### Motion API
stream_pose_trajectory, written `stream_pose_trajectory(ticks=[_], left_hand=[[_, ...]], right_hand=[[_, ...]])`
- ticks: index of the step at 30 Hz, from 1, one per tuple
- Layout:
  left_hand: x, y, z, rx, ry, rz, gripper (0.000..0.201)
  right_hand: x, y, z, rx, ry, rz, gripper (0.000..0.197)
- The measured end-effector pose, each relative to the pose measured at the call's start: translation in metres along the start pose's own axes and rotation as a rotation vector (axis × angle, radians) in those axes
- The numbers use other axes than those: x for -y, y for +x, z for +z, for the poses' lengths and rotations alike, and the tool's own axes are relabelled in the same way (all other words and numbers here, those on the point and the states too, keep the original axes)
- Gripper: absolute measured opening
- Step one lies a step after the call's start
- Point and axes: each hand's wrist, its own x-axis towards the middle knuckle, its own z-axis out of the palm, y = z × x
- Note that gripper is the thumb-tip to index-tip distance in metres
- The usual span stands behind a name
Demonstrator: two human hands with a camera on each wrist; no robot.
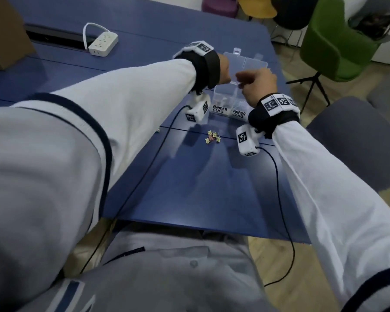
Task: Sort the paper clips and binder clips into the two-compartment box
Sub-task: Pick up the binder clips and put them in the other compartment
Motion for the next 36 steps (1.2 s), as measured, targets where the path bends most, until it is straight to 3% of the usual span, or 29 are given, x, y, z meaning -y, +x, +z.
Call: stream_pose_trajectory(ticks=[4,8,12,14,16,18,21,23,28,36], left_hand=[[-0.007,0.009,0.011,0.022,0.025,0.041,0.031],[0.0,-0.008,0.016,-0.092,-0.082,0.098,0.036],[0.022,-0.046,0.015,-0.226,-0.131,0.138,0.032],[0.046,-0.067,0.02,-0.184,-0.092,0.119,0.031],[0.078,-0.087,0.028,-0.06,-0.024,0.031,0.032],[0.111,-0.105,0.036,0.043,0.037,-0.102,0.039],[0.148,-0.124,0.044,0.048,0.096,-0.238,0.047],[0.16,-0.132,0.048,0.056,0.11,-0.273,0.051],[0.157,-0.139,0.062,0.116,0.086,-0.222,0.047],[0.134,-0.137,0.072,0.012,0.049,-0.129,0.03]], right_hand=[[-0.009,-0.037,-0.006,-0.029,0.015,-0.004,0.034],[-0.01,-0.068,0.01,0.294,-0.143,-0.027,0.028],[-0.003,-0.083,0.031,0.487,-0.291,-0.111,0.06],[0.001,-0.083,0.039,0.498,-0.377,-0.161,0.067],[0.004,-0.081,0.044,0.501,-0.428,-0.177,0.065],[0.007,-0.081,0.047,0.504,-0.47,-0.192,0.054],[0.012,-0.083,0.049,0.475,-0.55,-0.242,0.031],[0.014,-0.086,0.051,0.447,-0.567,-0.252,0.027],[0.015,-0.086,0.051,0.415,-0.463,-0.189,0.027],[-0.002,-0.081,0.046,0.391,-0.139,-0.054,0.028]])
